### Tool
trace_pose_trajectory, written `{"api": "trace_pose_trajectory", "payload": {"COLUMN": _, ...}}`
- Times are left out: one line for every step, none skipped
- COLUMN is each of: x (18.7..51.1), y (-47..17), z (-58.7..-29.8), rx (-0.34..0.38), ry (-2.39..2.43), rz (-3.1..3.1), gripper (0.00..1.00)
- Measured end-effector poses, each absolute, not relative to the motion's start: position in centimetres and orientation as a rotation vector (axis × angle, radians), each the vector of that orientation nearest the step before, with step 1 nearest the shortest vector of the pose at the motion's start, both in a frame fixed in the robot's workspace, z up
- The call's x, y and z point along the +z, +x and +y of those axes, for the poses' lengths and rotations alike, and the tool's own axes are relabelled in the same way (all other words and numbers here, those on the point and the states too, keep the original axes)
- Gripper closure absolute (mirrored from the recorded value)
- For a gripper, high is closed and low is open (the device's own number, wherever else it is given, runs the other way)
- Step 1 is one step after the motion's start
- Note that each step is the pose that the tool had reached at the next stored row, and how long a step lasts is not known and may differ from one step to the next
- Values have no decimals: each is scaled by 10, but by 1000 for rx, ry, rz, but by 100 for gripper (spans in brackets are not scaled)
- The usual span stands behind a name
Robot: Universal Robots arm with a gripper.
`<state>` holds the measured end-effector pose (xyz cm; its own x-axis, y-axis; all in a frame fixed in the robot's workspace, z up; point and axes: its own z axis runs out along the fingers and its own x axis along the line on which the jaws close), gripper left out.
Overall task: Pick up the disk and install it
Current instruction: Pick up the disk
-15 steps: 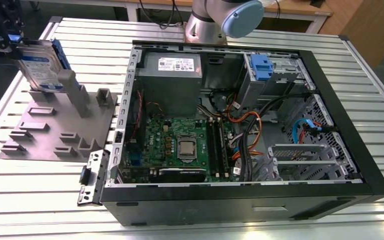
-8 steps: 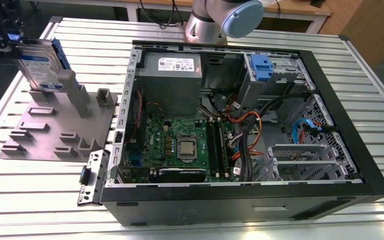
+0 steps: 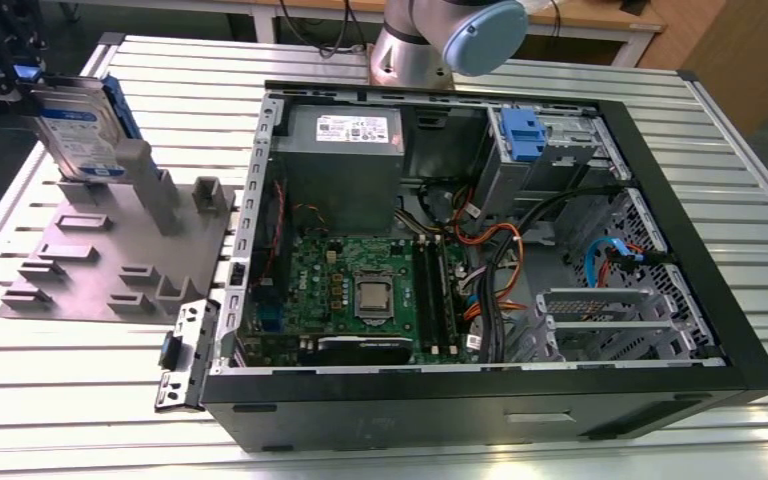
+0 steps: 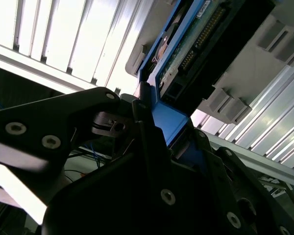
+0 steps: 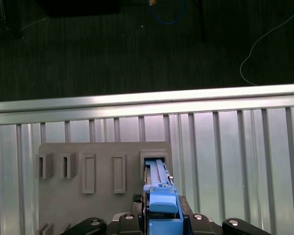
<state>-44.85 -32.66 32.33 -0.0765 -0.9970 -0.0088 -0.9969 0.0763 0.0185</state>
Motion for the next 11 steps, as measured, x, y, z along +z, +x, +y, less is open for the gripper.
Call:
{"api": "trace_pose_trajectory", "payload": {"x": 323, "y": -448, "z": -327, "rx": -31, "ry": 2131, "rz": -2300, "gripper": 64}}
{"api": "trace_pose_trajectory", "payload": {"x": 324, "y": -448, "z": -327, "rx": -31, "ry": 2131, "rz": -2300, "gripper": 64}}
{"api": "trace_pose_trajectory", "payload": {"x": 324, "y": -448, "z": -327, "rx": -31, "ry": 2130, "rz": -2300, "gripper": 64}}
{"api": "trace_pose_trajectory", "payload": {"x": 324, "y": -448, "z": -327, "rx": -31, "ry": 2130, "rz": -2300, "gripper": 64}}
{"api": "trace_pose_trajectory", "payload": {"x": 324, "y": -449, "z": -327, "rx": -31, "ry": 2130, "rz": -2300, "gripper": 64}}
{"api": "trace_pose_trajectory", "payload": {"x": 324, "y": -449, "z": -327, "rx": -31, "ry": 2130, "rz": -2300, "gripper": 64}}
{"api": "trace_pose_trajectory", "payload": {"x": 325, "y": -449, "z": -327, "rx": -31, "ry": 2130, "rz": -2300, "gripper": 64}}
{"api": "trace_pose_trajectory", "payload": {"x": 325, "y": -449, "z": -327, "rx": -31, "ry": 2130, "rz": -2300, "gripper": 64}}
{"api": "trace_pose_trajectory", "payload": {"x": 325, "y": -449, "z": -327, "rx": -31, "ry": 2130, "rz": -2300, "gripper": 64}}
{"api": "trace_pose_trajectory", "payload": {"x": 325, "y": -448, "z": -327, "rx": -31, "ry": 2131, "rz": -2300, "gripper": 64}}
{"api": "trace_pose_trajectory", "payload": {"x": 326, "y": -448, "z": -327, "rx": -31, "ry": 2131, "rz": -2300, "gripper": 64}}
